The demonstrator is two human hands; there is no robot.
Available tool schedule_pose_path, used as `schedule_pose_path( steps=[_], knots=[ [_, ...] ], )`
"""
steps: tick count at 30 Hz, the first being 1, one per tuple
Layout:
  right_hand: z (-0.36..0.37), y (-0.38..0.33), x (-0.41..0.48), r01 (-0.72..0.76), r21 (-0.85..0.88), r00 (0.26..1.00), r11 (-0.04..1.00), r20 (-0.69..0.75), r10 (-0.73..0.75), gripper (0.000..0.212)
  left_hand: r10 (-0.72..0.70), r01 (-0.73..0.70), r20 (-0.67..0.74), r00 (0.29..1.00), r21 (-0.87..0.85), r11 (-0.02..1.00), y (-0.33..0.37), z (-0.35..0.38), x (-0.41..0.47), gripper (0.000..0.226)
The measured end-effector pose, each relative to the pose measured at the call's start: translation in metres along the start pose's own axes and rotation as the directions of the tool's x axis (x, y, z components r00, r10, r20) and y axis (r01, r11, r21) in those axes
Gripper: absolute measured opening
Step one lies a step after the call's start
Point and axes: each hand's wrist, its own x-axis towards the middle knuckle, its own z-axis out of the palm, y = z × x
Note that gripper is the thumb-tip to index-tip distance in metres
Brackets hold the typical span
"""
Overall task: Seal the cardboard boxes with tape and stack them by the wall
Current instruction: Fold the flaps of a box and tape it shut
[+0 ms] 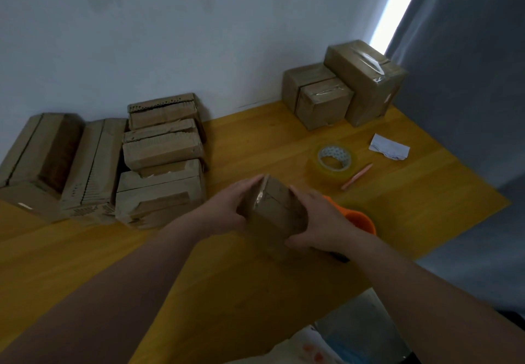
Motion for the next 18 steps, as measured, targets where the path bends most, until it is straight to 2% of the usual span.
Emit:
schedule_pose_path(
  steps=[2, 4, 7, 9, 11, 14, 16, 18],
  knots=[
    [0.003, -0.004, 0.002, -0.049, 0.038, 0.997, 0.998, -0.056, 0.051, 0.113, 0.008, 0.008, -0.142, 0.990, 0.110, 0.994, -0.001, 0.005, 0.004, 0.077],
    [0.005, -0.009, 0.006, -0.100, -0.018, 0.987, 0.995, -0.124, 0.097, 0.115, 0.047, 0.015, -0.266, 0.963, 0.226, 0.974, 0.000, 0.011, 0.006, 0.066],
    [0.009, -0.013, 0.015, -0.157, -0.049, 0.976, 0.986, -0.162, 0.147, 0.115, 0.106, 0.041, -0.373, 0.922, 0.366, 0.930, -0.002, 0.020, 0.008, 0.070],
    [0.010, -0.011, 0.019, -0.155, 0.016, 0.977, 0.988, -0.149, 0.156, 0.104, 0.075, 0.086, -0.359, 0.930, 0.414, 0.906, -0.005, 0.026, 0.010, 0.071],
    [0.008, -0.003, 0.016, -0.168, 0.054, 0.966, 0.984, -0.188, 0.175, 0.077, 0.040, 0.102, -0.285, 0.958, 0.464, 0.880, -0.006, 0.029, 0.012, 0.063],
    [0.005, 0.015, 0.008, -0.271, -0.054, 0.920, 0.961, -0.310, 0.241, 0.042, 0.039, 0.088, -0.208, 0.977, 0.566, 0.820, -0.001, 0.035, 0.012, 0.059],
    [0.005, 0.024, 0.004, -0.358, -0.142, 0.902, 0.923, -0.309, 0.302, 0.037, 0.050, 0.082, -0.192, 0.980, 0.621, 0.780, 0.003, 0.041, 0.012, 0.061],
    [0.008, 0.029, 0.001, -0.436, -0.227, 0.889, 0.871, -0.255, 0.379, 0.046, 0.073, 0.076, -0.188, 0.980, 0.683, 0.726, 0.006, 0.049, 0.013, 0.070]
  ],
)
